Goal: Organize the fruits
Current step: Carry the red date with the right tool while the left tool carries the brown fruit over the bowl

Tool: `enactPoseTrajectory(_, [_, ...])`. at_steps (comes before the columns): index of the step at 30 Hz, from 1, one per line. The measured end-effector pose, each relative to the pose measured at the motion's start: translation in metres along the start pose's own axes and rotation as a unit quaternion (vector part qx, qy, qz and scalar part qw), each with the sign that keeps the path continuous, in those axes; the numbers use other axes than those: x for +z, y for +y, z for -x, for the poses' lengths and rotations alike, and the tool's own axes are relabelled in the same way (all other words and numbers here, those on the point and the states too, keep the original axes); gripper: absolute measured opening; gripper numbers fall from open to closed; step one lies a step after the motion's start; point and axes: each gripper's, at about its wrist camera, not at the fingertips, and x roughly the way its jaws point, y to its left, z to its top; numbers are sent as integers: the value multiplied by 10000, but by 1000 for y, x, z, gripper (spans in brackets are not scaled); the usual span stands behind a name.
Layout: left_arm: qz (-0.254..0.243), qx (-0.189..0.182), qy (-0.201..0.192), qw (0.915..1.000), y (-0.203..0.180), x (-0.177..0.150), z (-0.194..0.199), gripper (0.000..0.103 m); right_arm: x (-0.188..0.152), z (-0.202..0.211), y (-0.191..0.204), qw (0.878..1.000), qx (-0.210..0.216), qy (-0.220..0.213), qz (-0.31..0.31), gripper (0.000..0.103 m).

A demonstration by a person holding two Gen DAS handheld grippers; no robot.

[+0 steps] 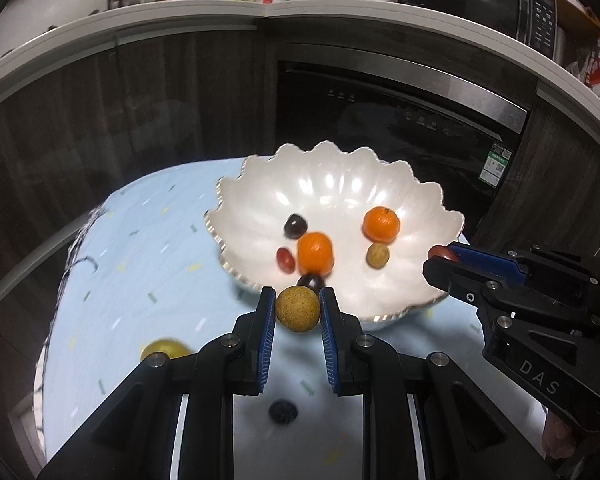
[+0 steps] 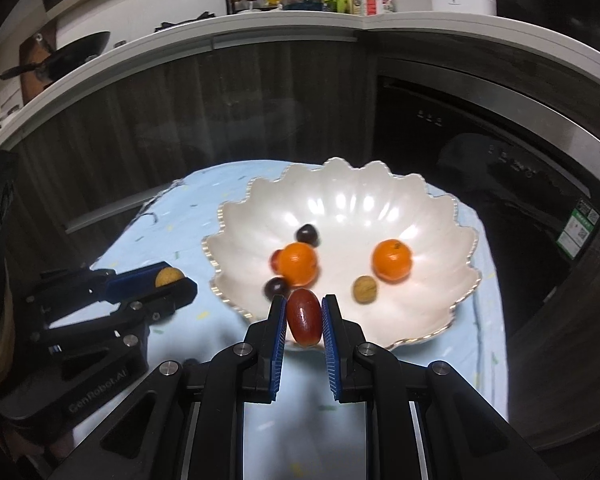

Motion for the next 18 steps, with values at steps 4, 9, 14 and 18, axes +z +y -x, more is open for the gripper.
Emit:
enactPoseTrajectory(4, [-115, -68, -8, 9999, -9, 12, -11, 23, 6, -5, -16, 9999, -140, 22, -69, 19])
enactPoseTrajectory(9, [-117, -155, 56, 9998, -20, 25, -28, 23, 13, -15, -39, 9995, -260, 23, -179, 19])
enactPoseTrajectory(14, [-136, -195, 134, 9996, -27, 33, -44, 23, 21, -23, -59, 9990, -380, 34, -238, 19])
enactPoseTrajectory(18, [-155, -205, 188, 9995, -31, 37, -54, 23, 23, -29, -70, 9987, -419, 47, -298, 19])
